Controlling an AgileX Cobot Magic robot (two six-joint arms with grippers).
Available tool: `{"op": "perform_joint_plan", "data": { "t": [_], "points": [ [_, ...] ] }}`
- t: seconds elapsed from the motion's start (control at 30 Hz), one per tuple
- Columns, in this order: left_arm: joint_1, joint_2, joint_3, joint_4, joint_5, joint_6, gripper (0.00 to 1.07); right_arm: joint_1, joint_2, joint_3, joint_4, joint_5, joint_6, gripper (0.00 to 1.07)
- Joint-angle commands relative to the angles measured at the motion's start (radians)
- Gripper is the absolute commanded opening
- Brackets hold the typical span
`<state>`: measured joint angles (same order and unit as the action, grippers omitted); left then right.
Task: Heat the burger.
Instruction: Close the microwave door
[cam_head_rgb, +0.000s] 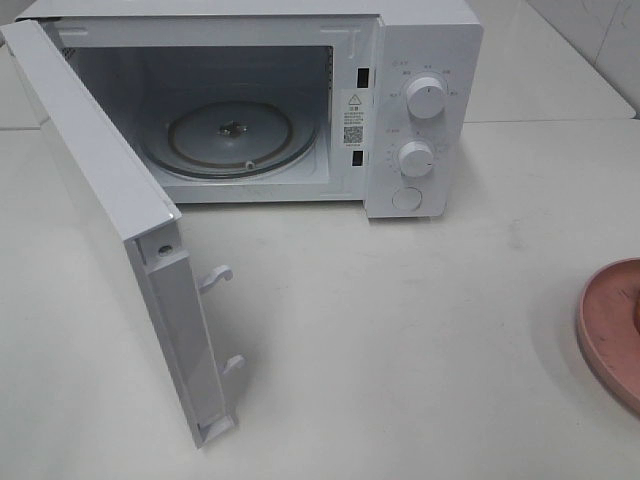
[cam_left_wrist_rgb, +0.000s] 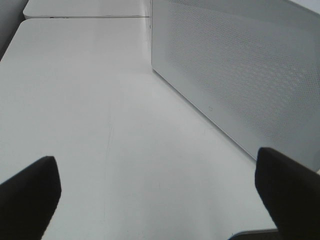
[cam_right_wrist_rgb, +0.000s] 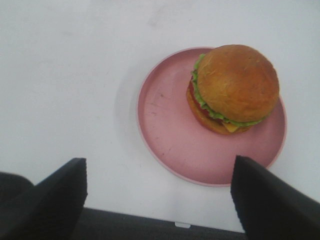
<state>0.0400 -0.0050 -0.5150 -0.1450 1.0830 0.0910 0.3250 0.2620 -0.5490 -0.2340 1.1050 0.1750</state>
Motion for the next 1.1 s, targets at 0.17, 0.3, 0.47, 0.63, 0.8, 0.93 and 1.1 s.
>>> {"op": "perform_joint_plan", "data": {
  "t": [0.17,0.3,0.47,0.63,0.8,0.93,1.1],
  "points": [
    [0.003,-0.006,0.0,0.001,-0.013,-0.007,0.98,-0.154,-0.115,0.028,0.082,-0.078,-0.056,0.76],
    [0.003,-0.006,0.0,0.001,-0.013,-0.007,0.98,-0.217,-0.193,0.047,0.134,-0.11,-0.127,0.76],
    [0.003,-0.006,0.0,0.001,-0.013,-0.007,0.98,-0.254,-0.262,0.047,0.136,-0.11,-0.13,0.76],
    [0.003,-0.006,0.0,0.001,-0.013,-0.007,0.98,-0.262,-0.293,0.048,0.137,-0.11,-0.132,0.76],
    [0.003,-0.007,0.0,0.001,-0.013,-0.007,0.98,-0.262,-0.293,0.048,0.137,-0.11,-0.13,0.76],
    [0.003,-0.007,0.0,0.001,-0.013,-0.007,0.98,-0.262,-0.293,0.048,0.137,-0.11,-0.13,0.76],
    [0.003,-0.007,0.0,0.001,-0.013,-0.007,0.98,-0.262,-0.293,0.047,0.137,-0.11,-0.13,0.76]
  ]
}}
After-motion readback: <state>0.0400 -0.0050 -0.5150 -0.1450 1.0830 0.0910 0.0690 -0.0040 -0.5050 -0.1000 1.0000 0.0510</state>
